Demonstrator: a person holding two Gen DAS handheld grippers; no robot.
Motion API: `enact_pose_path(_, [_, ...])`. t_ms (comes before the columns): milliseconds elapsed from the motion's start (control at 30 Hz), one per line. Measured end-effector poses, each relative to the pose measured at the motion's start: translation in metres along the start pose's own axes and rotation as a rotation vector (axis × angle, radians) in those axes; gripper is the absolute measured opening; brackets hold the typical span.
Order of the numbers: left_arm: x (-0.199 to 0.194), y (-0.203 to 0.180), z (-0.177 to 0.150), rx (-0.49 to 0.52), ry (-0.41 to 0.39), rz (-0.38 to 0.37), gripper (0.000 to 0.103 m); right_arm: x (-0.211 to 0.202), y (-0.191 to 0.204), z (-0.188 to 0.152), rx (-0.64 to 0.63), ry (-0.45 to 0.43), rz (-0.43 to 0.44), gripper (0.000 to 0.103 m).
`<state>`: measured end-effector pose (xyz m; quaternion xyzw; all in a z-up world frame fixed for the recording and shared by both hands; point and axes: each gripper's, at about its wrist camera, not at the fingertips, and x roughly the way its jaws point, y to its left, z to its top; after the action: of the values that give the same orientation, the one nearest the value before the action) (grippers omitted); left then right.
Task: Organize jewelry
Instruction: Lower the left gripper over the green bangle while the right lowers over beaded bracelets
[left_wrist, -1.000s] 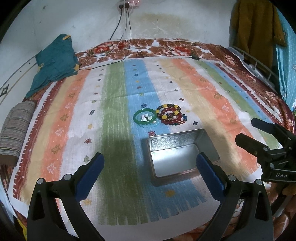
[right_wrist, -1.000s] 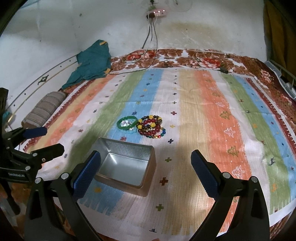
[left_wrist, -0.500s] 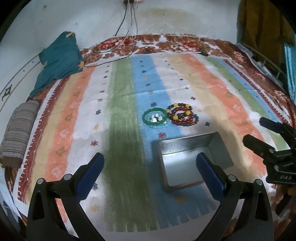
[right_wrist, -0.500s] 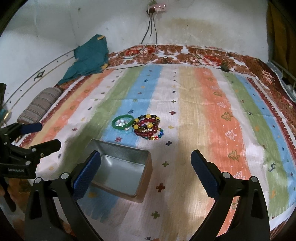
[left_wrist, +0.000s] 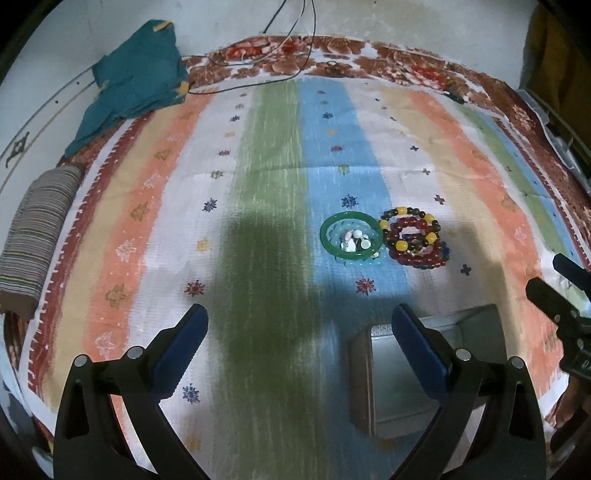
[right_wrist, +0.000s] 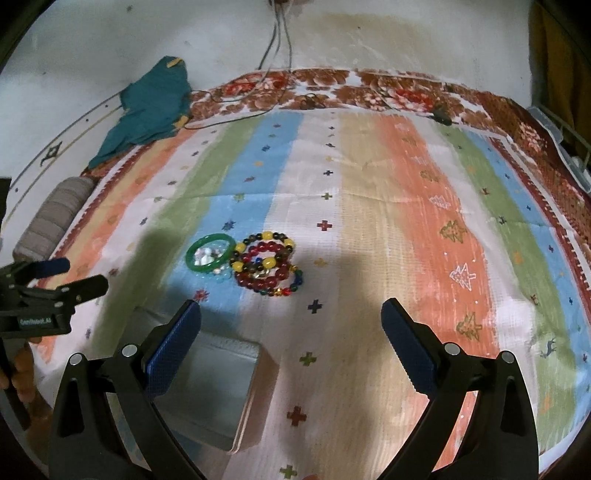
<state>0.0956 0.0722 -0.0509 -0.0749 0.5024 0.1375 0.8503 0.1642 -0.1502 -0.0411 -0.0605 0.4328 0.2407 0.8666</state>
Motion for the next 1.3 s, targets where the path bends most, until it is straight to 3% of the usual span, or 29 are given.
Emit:
enact_pose_path(433, [0.03, -0.005, 0.022, 0.014, 0.019, 0.032, 0.097, 0.029, -0.009, 0.016, 0.024, 0.039, -0.046, 0.099])
enact_pose_path(1300, [0.093, -0.005, 0.06, -0.02, 0.086, 0.0, 0.097, 0.093, -0.015, 0.043, 0.066, 0.133, -0.052, 0.099])
